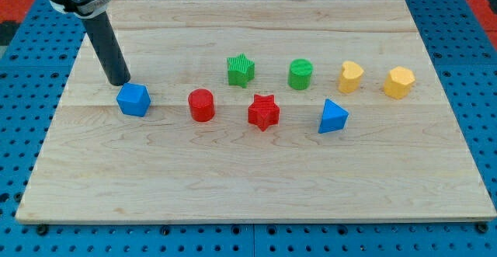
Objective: Slide the cube slightly to the bottom side
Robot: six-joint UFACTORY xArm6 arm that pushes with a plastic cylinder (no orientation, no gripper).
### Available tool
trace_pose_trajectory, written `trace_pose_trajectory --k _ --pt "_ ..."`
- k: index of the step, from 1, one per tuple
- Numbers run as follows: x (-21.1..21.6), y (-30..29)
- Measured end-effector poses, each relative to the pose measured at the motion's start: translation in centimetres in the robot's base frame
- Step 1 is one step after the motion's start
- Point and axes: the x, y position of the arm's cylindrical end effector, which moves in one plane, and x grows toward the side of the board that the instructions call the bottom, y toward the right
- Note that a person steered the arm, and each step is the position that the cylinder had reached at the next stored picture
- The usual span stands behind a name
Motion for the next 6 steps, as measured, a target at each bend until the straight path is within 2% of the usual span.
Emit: trace_pose_trajectory --k 3,4,5,6 --pt "0.2 0.2" --pt "-0.7 3.8" --pt "1.6 4.2" --pt "2.1 3.0"
